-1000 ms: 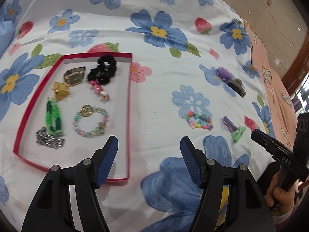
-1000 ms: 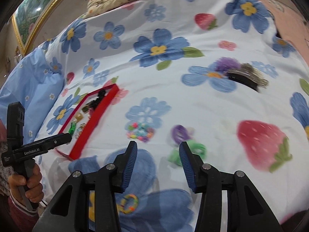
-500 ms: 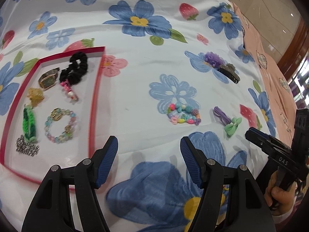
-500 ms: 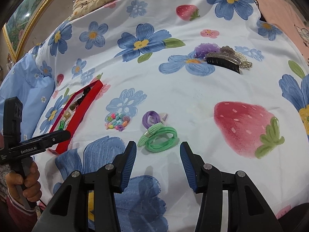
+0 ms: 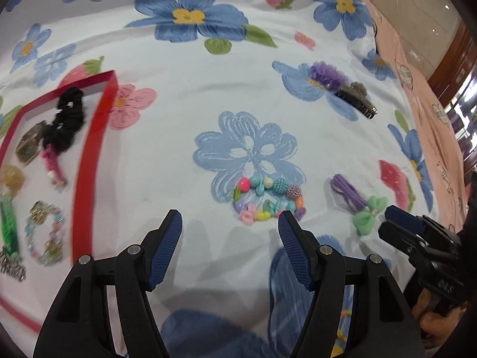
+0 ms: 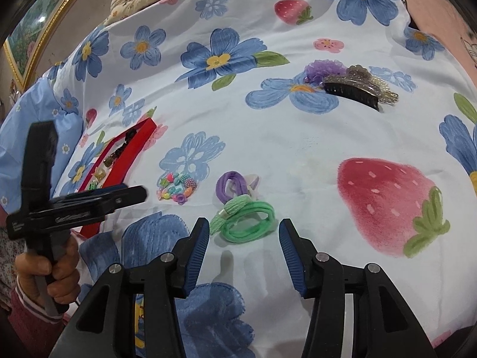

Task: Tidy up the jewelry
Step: 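Move both tools over the colorful bead bracelet and green hair ties, then grasp the colorful bead bracelet with the left tool while the right tool grasps the green hair ties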

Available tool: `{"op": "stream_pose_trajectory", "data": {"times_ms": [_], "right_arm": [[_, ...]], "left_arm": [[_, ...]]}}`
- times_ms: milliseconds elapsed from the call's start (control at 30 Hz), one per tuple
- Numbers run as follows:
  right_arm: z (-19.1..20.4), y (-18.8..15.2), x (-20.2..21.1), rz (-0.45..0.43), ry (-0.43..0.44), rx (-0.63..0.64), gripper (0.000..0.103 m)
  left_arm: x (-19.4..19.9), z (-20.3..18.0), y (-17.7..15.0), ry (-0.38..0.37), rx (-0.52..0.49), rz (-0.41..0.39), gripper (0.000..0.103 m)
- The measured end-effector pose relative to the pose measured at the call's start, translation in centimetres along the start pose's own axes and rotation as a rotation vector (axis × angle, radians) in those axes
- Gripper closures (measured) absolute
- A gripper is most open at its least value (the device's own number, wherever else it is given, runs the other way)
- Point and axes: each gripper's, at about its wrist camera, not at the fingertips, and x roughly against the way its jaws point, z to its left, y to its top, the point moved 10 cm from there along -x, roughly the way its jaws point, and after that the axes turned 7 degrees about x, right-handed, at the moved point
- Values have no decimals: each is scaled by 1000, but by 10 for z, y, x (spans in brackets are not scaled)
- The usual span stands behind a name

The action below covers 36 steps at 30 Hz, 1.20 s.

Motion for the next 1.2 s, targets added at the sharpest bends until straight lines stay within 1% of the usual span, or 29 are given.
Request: {"op": "stream_pose_trajectory", "data": {"times_ms": [100,200,233,267,300,333,367,400,467,500,600,667,700,800,967,1200], "right_arm": [[-1,2,-7,9,-8,8,52],[-2,3,-15,23,-6,7,52],[-2,2,-18,29,-7,10,52],[-2,2,-20,32,-10,12,52],[-3,2,-22,35,-12,12,53],[-3,2,-25,39,-11,11,54],[-4,1,-27,41,-13,13,56],[-4,1,-28,42,-18,19,64],[-3,1,-28,42,-17,24,75],[-2,1,-27,43,-15,25,79],[-1,2,-22,37,-12,26,82],[0,3,-18,31,-9,24,94],[0,4,-15,29,-9,24,96],[3,8,-4,9,-2,25,96],[11,18,10,-24,15,27,96],[40,30,17,-49,61,71,96]], "left_arm": [[-17,-3,1,8,-11,25,36],[-24,-8,2,28,-49,14,37],[-24,-10,3,25,-60,11,45],[-24,-12,3,18,-72,9,58],[-24,-15,3,6,-90,12,67],[-25,-19,2,-14,-98,19,86],[-26,-22,2,-39,-104,30,89],[-25,-25,1,-36,-119,25,89],[-24,-28,0,-25,-142,16,91],[-22,-29,0,-29,-147,13,91],[-17,-30,-2,-45,-139,8,91],[-12,-30,-2,-57,-133,2,91],[-7,-30,-2,-59,-131,-8,91],[8,-29,0,-89,-113,-29,92],[38,-24,7,-114,-87,-78,92],[77,-6,12,-113,-61,-148,92]]}}
